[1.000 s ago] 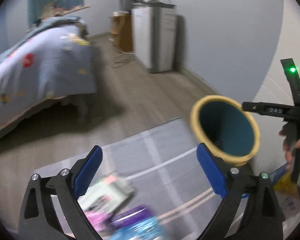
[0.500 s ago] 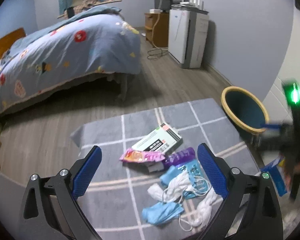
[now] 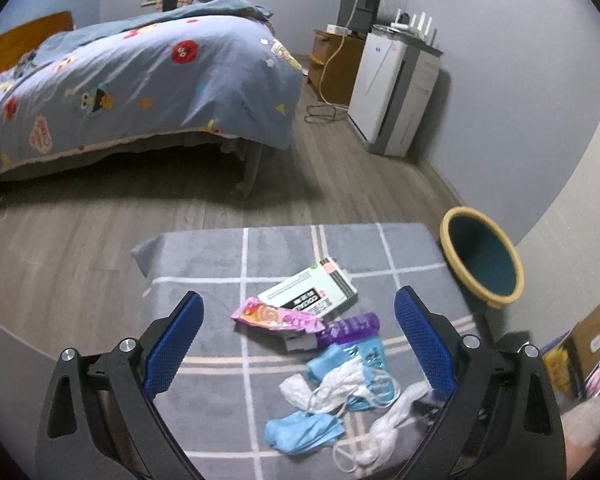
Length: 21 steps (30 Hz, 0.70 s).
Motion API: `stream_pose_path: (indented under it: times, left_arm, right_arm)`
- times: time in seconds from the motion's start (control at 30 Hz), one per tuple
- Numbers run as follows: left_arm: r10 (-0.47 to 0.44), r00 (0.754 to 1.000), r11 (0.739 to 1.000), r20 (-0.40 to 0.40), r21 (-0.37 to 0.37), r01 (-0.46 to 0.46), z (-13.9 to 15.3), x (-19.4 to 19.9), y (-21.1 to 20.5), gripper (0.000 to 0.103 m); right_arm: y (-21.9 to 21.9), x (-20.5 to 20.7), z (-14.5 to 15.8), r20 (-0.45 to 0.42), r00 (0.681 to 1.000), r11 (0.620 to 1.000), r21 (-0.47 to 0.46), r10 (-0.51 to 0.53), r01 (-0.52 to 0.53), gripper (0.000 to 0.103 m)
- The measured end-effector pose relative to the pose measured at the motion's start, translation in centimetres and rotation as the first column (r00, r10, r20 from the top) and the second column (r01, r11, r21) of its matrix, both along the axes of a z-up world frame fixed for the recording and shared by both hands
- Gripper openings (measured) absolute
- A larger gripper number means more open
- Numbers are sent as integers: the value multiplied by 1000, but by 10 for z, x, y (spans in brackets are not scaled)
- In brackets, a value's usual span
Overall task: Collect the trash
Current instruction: 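Grasp the white tissue on the ottoman with the right gripper, then grasp the pink candy wrapper with the left gripper while the right lifts the tissue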
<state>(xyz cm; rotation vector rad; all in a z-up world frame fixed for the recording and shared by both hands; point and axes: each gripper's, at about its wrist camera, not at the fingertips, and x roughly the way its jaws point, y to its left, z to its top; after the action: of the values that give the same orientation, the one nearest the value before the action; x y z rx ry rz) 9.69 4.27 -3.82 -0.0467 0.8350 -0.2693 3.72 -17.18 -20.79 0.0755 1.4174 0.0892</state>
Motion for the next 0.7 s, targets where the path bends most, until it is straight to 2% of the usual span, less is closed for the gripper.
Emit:
stream_pose_path:
  times: [0.1,0.13,0.17,0.2,0.43,0.57,0.7]
  left_arm:
    - [0,1000,1000,-4,5,0,-2,3,-1,95]
    - [-1,1000,1000,-9,8,1,-3,3,-1,95]
    - [0,1000,1000,-19,11,1,-5,5,-1,95]
    - [1,1000,1000,-27,13,-1,-7,5,-1,95]
    - [-2,999,999,-50,35,3,-16,12,0,95]
    - [5,997,998,-75,65,0,-28,19,-1,95]
    - [-4,992,994,-124,111,18,-47,25,-9,95]
  right_arm:
    - [7,3,-8,-2,999,999,-31,41,-41,20]
    - [10,4,-8,8,999,998,-43,53,-52,16]
    - [11,7,-9,5,998,998,-22,56,-56,4]
    - [11,8,-8,9,999,999,-9,46,-46,2]
    - [-10,28,32,110,992,988,148,-54,38,2]
    - [-23,38,45,121,987,983,163,-103,82,2]
    - [-28,54,78,184,981,991,130,-66,43,2]
